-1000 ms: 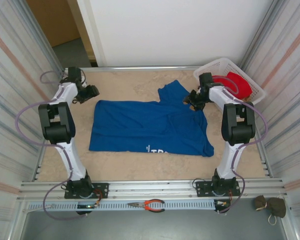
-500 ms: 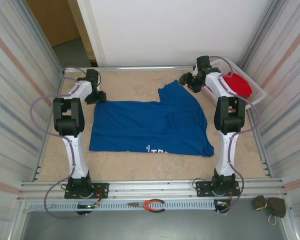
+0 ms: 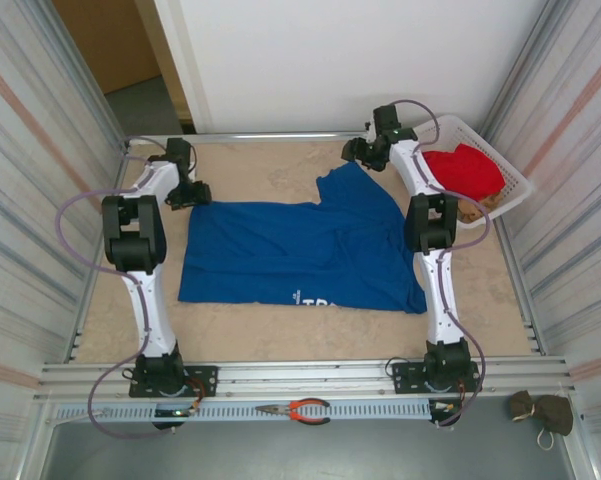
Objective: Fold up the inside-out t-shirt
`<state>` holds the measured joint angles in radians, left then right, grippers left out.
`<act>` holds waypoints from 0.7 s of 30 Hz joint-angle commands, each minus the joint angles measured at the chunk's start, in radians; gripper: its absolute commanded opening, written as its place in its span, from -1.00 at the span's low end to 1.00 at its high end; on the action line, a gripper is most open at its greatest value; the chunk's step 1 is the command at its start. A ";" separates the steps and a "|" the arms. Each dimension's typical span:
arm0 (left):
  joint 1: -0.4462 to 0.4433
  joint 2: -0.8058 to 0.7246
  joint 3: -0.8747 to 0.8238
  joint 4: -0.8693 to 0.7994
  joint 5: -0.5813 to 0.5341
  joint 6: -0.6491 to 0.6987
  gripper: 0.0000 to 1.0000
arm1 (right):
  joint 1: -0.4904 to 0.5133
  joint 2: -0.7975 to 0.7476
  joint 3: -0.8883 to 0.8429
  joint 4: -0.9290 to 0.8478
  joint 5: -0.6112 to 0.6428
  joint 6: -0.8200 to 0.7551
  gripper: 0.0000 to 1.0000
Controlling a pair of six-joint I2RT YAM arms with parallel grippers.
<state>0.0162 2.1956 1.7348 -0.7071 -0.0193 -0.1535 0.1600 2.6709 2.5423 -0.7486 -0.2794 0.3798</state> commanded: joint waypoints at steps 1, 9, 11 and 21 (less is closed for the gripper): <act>0.018 -0.042 -0.008 -0.025 0.040 -0.021 0.25 | 0.001 0.051 0.045 -0.031 0.020 -0.020 0.46; 0.032 -0.040 0.047 -0.051 0.070 -0.010 0.27 | 0.018 0.137 0.141 -0.004 -0.066 0.026 0.44; 0.034 -0.036 0.063 -0.064 0.073 -0.006 0.28 | 0.030 0.149 0.141 0.007 -0.080 0.038 0.35; 0.043 -0.042 0.073 -0.085 0.076 0.009 0.29 | 0.043 0.162 0.117 0.004 -0.086 0.054 -0.71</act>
<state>0.0471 2.1918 1.7874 -0.7559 0.0444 -0.1600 0.2070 2.8086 2.6648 -0.7174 -0.3473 0.4255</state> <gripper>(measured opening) 0.642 0.204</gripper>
